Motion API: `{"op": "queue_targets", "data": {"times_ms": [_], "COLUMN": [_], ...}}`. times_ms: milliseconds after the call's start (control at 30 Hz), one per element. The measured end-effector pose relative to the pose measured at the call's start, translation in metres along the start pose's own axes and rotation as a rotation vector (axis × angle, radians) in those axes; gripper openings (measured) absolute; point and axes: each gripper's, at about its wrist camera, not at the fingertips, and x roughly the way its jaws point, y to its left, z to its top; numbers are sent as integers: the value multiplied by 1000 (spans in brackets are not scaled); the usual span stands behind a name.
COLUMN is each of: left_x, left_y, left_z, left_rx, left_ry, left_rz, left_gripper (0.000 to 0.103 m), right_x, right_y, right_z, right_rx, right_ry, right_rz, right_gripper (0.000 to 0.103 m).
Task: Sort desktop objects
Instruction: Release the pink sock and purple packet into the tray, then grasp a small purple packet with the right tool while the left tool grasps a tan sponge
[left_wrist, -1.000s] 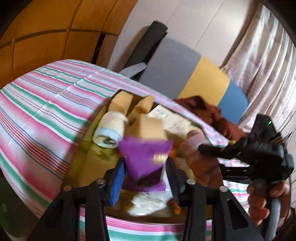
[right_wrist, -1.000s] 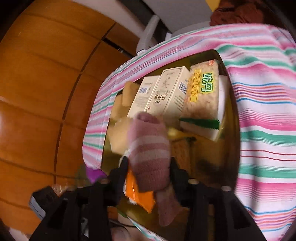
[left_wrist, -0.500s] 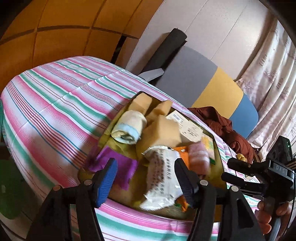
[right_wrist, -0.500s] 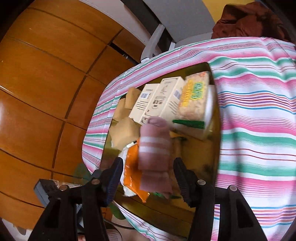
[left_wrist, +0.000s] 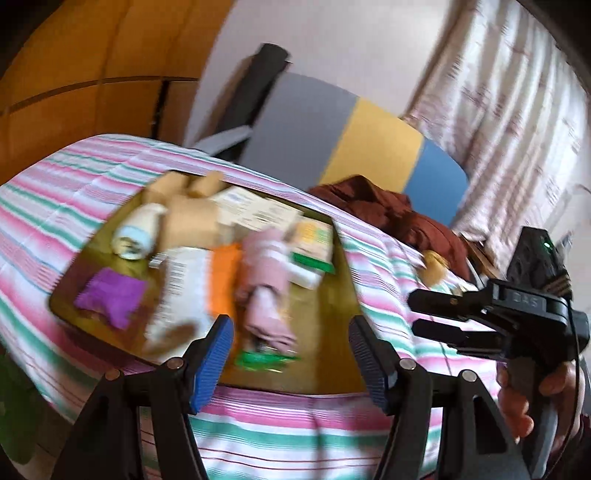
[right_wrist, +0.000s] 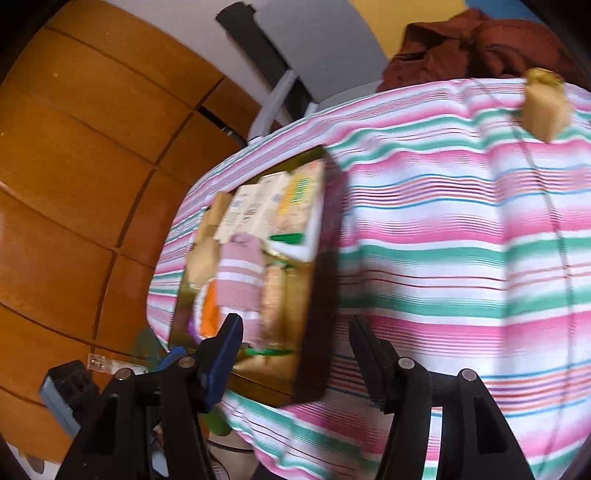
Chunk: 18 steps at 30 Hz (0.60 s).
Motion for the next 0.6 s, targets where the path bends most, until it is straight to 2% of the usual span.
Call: {"op": "queue_targets", "data": {"times_ms": [333,467,533,600], "left_x": [21,34,39,43], "left_y": [-85,-112,-123,-133], "left_z": [-24,-33,-37,-40], "left_rx": [167,217,243,262], "left_ry": [87,136,151,160], "left_rz": [-111,-140,-141,-155], "left_gripper": [65,65,65,65], "right_x": [-60,-105,-126,-154], "right_y": [-91,-144,-170,-203], "right_z": [-5,1,6,14], "right_rx": [102,194,247,317], "right_ry": [-56,-113,-134,-159], "right_rz": [-151,-336,-423,-562], "right_gripper": [62,62,68,81]}}
